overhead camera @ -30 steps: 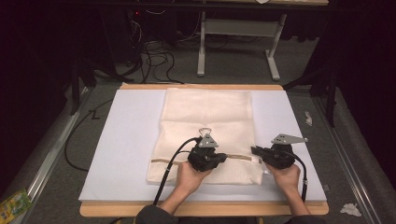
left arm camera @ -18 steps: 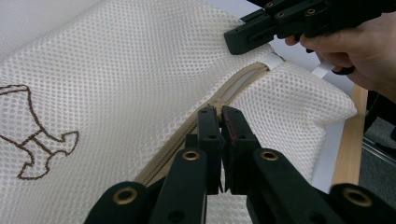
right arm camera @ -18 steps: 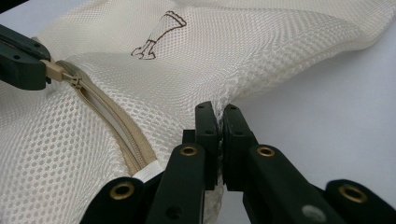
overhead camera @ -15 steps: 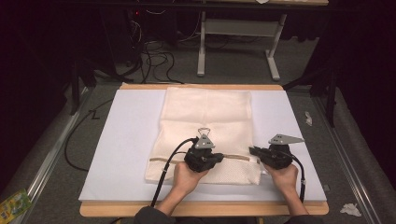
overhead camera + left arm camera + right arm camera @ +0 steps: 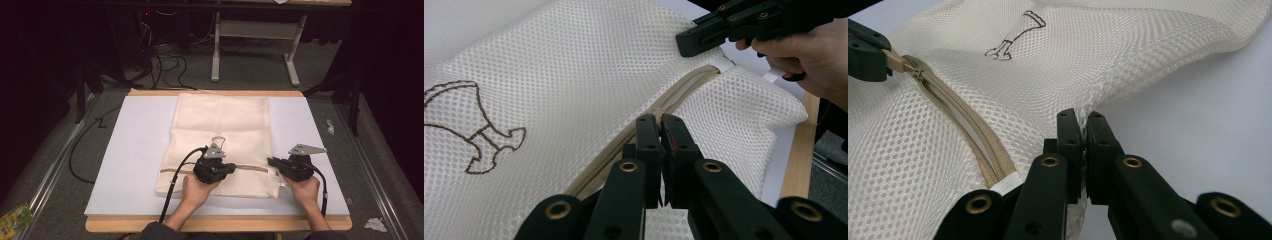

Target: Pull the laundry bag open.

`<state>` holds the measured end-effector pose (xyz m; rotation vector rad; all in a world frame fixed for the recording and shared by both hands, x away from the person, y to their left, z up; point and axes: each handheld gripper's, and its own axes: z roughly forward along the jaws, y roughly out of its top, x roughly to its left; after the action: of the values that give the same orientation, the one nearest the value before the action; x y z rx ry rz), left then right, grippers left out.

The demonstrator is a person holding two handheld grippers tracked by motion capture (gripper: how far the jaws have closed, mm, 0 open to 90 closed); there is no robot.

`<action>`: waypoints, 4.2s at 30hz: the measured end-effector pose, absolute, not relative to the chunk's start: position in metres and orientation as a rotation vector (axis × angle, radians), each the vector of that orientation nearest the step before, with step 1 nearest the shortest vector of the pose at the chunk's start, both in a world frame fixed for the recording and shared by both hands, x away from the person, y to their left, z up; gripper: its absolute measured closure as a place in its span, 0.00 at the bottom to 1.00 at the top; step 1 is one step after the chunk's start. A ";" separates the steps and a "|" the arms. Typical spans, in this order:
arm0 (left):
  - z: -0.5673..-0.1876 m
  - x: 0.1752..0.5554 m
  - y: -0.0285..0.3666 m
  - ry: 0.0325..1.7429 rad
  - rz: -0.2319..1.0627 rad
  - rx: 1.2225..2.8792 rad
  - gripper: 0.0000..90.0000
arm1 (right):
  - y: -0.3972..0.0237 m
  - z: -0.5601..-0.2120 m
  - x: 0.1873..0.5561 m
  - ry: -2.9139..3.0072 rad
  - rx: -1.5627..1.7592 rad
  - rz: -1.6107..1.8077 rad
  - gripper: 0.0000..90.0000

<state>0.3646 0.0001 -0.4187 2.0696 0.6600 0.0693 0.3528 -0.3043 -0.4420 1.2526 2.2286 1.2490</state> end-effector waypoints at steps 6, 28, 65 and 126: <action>-0.418 0.364 0.001 0.655 0.078 2.068 0.97 | -0.304 -0.442 0.353 2.228 1.247 1.260 0.98; -0.414 0.363 0.021 0.686 0.111 2.053 0.97 | -0.308 -0.441 0.352 2.212 1.255 1.232 0.98; -0.414 0.363 0.037 0.713 0.127 2.027 0.97 | -0.309 -0.440 0.350 2.225 1.250 1.201 0.98; -0.409 0.361 0.066 0.749 0.153 1.984 0.97 | -0.315 -0.446 0.350 2.214 1.273 1.206 0.98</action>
<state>0.3614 0.0663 -0.4090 1.9844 0.7493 0.1527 0.3504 -0.3153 -0.4464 1.2729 2.2145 1.2061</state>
